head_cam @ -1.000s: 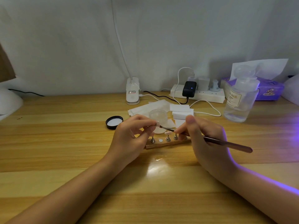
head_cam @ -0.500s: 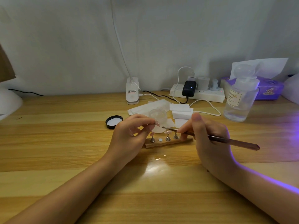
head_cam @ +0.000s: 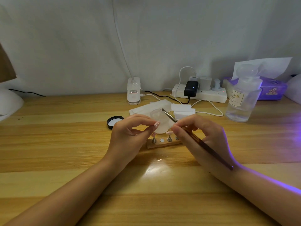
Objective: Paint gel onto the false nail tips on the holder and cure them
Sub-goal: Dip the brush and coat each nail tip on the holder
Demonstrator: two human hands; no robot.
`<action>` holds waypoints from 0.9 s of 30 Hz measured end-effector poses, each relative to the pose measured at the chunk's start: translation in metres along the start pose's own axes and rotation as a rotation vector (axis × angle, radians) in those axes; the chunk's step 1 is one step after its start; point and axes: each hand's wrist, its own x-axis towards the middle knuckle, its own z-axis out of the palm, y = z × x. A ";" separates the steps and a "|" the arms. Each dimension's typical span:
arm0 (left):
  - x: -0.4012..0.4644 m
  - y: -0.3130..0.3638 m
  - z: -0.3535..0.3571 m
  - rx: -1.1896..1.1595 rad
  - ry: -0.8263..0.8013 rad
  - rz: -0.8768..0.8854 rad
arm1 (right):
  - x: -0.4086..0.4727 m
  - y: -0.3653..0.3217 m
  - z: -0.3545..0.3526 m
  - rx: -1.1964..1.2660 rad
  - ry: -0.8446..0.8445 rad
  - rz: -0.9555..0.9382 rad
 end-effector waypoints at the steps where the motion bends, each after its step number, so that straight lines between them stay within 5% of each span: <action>1: 0.000 0.000 0.000 -0.013 0.005 0.002 | -0.001 0.000 0.000 -0.009 0.000 -0.019; 27: 0.000 0.000 0.001 0.059 0.004 -0.010 | -0.005 0.006 0.005 -0.135 0.032 -0.118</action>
